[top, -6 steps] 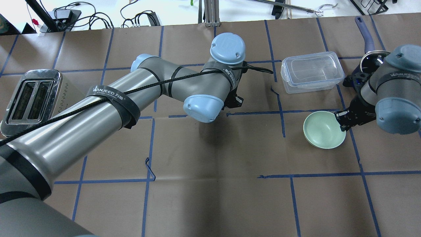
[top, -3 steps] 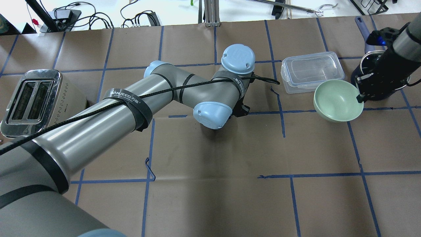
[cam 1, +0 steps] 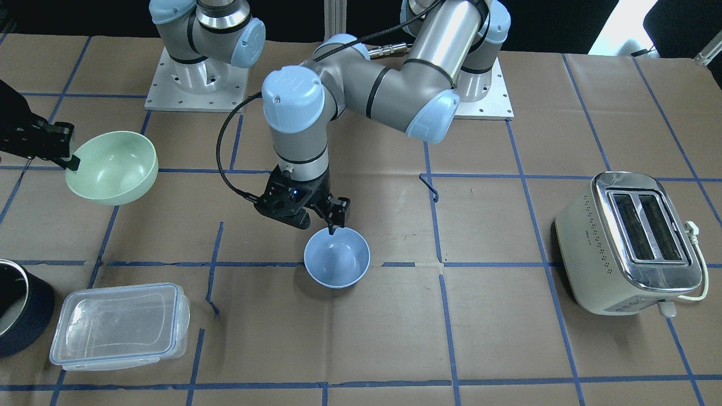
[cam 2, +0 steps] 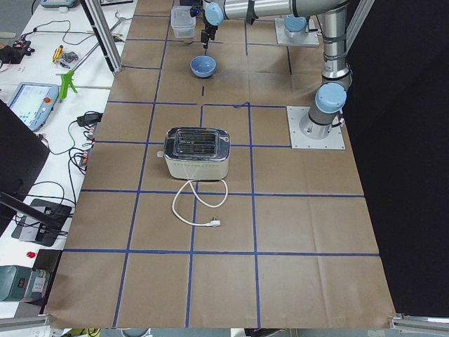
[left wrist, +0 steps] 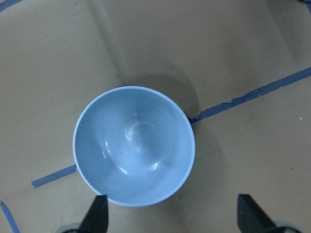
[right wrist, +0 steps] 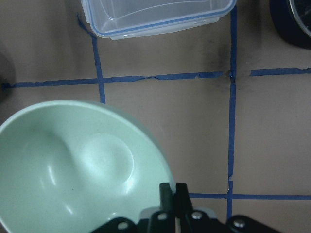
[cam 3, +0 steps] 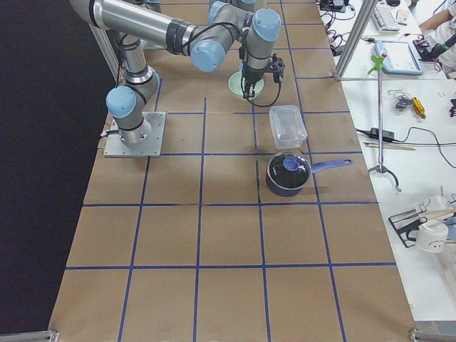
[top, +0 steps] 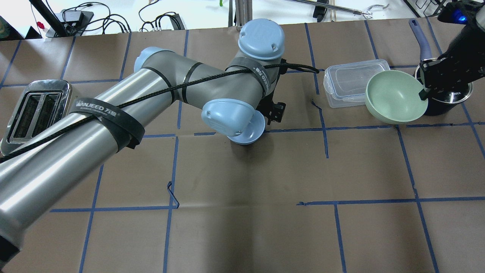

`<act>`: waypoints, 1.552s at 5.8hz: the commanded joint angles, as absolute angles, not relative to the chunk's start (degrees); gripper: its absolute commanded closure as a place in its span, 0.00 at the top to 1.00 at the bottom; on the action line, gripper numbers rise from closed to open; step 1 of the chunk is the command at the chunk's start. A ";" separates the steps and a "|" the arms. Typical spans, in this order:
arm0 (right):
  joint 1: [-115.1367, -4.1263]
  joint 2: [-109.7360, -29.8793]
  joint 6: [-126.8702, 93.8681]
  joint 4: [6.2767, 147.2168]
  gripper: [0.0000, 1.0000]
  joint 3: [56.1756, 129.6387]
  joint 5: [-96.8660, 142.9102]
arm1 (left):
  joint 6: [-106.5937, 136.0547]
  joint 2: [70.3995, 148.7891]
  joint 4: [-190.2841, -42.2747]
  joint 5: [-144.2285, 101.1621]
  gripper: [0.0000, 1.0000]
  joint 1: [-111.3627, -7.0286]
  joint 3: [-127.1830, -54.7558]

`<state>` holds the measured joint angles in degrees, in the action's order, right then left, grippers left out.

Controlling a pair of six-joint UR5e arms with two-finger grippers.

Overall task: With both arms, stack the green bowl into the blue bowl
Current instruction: 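Carry blue bowl to table center with left gripper while right lifts green bowl, then move the green bowl over the blue bowl with the right gripper and lower it in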

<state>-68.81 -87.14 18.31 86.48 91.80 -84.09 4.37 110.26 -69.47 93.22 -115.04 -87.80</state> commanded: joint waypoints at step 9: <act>-106.70 -71.22 -34.19 110.48 0.05 92.46 -81.21 | 1.85 91.05 -91.34 90.00 0.98 -92.90 -87.88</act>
<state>-106.25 -73.33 -33.98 110.00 92.12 -81.20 1.89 91.17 -92.45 89.95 -92.92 -87.46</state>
